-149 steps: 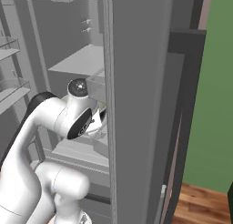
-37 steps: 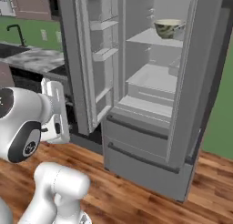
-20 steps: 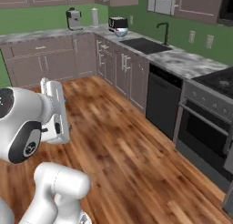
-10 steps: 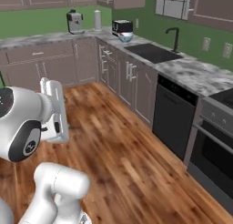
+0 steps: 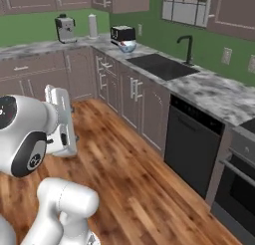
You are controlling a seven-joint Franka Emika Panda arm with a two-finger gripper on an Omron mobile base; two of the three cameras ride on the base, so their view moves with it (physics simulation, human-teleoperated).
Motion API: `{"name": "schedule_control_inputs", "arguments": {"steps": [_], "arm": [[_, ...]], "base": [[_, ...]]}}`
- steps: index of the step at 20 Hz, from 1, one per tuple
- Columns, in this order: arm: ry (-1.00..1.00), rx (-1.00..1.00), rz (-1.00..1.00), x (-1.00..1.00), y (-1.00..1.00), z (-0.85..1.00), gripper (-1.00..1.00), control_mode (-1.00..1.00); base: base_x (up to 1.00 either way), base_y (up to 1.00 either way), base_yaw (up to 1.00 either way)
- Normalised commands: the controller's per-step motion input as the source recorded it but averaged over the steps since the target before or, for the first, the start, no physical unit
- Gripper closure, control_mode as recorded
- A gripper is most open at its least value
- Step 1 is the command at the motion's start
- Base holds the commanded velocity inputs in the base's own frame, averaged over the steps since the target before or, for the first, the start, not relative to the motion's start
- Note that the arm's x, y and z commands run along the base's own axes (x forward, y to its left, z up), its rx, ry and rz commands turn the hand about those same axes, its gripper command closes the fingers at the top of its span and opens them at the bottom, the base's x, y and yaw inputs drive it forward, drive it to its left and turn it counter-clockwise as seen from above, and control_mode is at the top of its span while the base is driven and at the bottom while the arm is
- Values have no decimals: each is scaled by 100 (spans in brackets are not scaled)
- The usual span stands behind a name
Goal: Place the bowl with the bell pepper and lemon on the top shelf of the fridge. Place the bowl with the fish and chicken drumstick on the second highest shelf of the fridge.
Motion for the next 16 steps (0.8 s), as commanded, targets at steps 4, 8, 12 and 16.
{"name": "schedule_control_inputs", "arguments": {"steps": [4,8,12,16], "arm": [[0,0,0,0,0,0,-100,100],[0,0,0,0,0,0,-100,100],[0,0,0,0,0,0,-100,100],[0,0,0,0,0,0,-100,100]], "base": [[100,49,-32],[100,53,-33],[100,65,-30],[100,83,-29]]}}
